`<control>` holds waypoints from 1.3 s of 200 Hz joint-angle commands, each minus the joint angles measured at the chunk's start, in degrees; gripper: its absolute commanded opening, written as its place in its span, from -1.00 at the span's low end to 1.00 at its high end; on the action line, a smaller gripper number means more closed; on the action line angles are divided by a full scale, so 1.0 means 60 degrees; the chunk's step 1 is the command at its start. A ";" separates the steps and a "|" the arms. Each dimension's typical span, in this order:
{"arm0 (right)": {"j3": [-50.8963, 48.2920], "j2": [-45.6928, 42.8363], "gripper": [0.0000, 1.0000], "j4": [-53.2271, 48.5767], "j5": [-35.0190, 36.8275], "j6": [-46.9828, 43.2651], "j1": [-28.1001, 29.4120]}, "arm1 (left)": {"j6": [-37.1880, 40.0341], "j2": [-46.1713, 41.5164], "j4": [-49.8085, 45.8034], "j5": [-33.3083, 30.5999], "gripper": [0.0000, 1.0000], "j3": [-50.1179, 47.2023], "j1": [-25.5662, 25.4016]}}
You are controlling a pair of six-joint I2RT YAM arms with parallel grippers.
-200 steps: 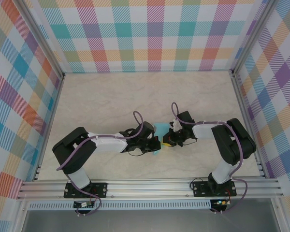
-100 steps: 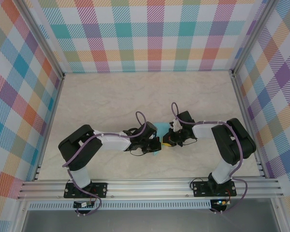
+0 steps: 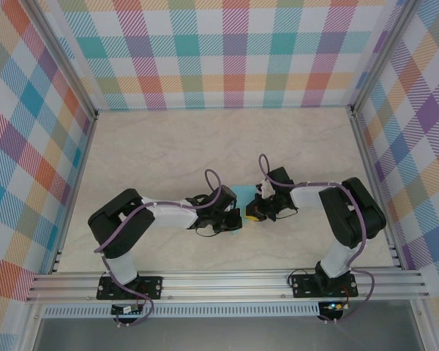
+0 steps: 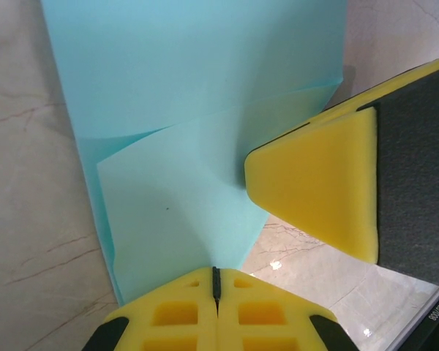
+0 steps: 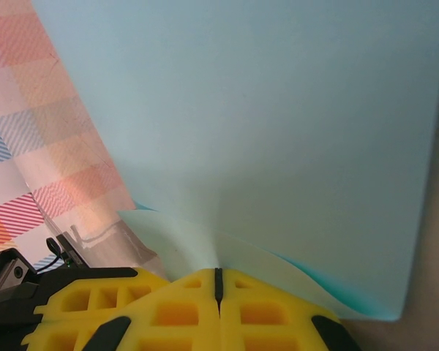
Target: Fold a paper plane with a square sheet of paper (pick it up from the middle)
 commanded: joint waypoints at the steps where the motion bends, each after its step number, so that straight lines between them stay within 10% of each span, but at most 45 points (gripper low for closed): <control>1: -0.0136 0.0578 -0.94 -0.0489 0.1160 -0.0203 0.0032 | 0.0010 -0.0186 -0.0522 0.0327 -1.00 -0.0546 -0.0030; 179: -0.0088 0.0640 -0.94 -0.0519 0.1175 -0.0228 0.0032 | 0.0013 -0.2025 -0.0666 -0.0148 -1.00 -0.0544 -0.0100; 260: -0.0067 0.0690 -0.94 -0.0551 0.1171 -0.0261 0.0032 | -0.0317 -0.0163 -0.0204 0.0366 -1.00 -0.0289 -0.0250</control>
